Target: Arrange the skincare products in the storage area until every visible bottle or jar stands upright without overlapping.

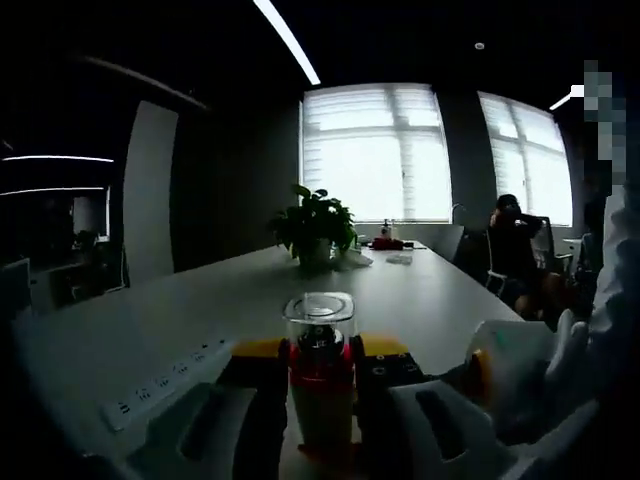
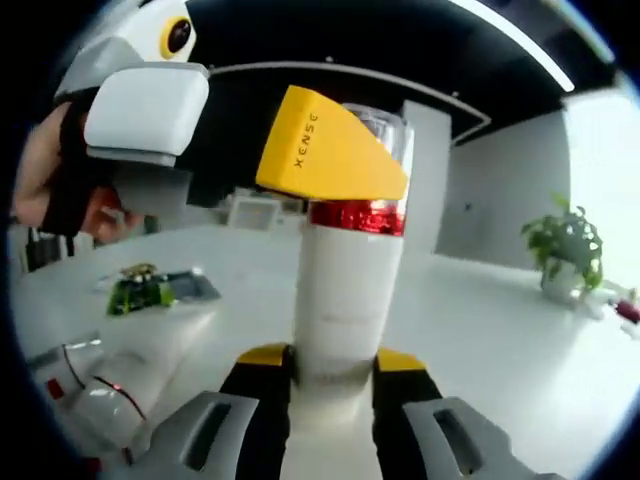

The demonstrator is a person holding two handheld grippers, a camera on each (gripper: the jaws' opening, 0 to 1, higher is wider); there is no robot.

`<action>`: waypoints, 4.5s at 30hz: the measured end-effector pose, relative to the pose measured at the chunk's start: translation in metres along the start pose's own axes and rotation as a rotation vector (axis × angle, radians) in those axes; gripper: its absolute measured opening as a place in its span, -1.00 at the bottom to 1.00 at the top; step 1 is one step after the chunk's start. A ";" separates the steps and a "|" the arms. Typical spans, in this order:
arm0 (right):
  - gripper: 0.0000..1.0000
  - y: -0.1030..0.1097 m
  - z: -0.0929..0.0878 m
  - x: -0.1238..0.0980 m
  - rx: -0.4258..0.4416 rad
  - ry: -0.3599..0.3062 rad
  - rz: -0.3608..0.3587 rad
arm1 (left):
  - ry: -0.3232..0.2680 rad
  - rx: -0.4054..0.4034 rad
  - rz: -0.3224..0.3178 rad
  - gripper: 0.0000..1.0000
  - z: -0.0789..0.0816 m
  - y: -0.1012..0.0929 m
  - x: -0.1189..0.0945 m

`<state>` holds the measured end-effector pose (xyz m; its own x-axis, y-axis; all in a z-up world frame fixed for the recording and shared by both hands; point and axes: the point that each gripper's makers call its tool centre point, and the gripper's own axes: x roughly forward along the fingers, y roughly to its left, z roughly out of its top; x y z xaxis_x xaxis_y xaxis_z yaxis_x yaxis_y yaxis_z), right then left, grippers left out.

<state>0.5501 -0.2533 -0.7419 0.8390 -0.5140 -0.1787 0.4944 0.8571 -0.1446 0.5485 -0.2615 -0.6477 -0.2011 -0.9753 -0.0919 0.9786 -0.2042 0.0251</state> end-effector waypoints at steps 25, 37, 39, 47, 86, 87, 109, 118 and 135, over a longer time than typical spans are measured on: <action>-0.48 -0.002 -0.003 0.006 0.025 -0.007 -0.095 | 0.066 0.042 -0.087 -0.54 -0.002 -0.005 0.002; -0.41 -0.006 -0.003 0.001 0.019 0.003 -0.081 | 0.041 0.044 -0.046 -0.32 0.007 0.006 0.002; -0.39 -0.007 -0.001 0.000 0.013 -0.001 -0.075 | 0.045 0.059 -0.049 -0.33 0.007 0.005 0.001; -0.13 -0.007 0.008 -0.006 -0.009 -0.015 -0.044 | 0.055 0.046 -0.050 -0.22 0.011 -0.001 -0.004; 0.99 -0.002 0.057 -0.082 -0.139 0.058 0.316 | 0.115 -0.005 0.212 0.57 0.046 -0.044 -0.112; 0.99 0.000 0.058 -0.086 -0.141 0.068 0.330 | 0.114 -0.013 0.216 0.59 0.048 -0.050 -0.116; 1.00 0.025 0.081 -0.166 -0.270 0.157 0.605 | 0.185 -0.156 0.344 0.98 0.040 -0.055 -0.217; 1.00 0.023 0.104 -0.211 -0.226 0.127 0.639 | 0.247 -0.239 0.417 0.99 0.027 -0.079 -0.271; 1.00 0.030 0.121 -0.269 -0.240 0.109 0.662 | 0.218 -0.228 0.563 0.99 0.040 -0.133 -0.355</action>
<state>0.3667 -0.0855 -0.5805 0.9120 0.1007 -0.3976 -0.1850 0.9661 -0.1798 0.4876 0.1089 -0.5783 0.3358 -0.8833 -0.3273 0.9212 0.3804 -0.0816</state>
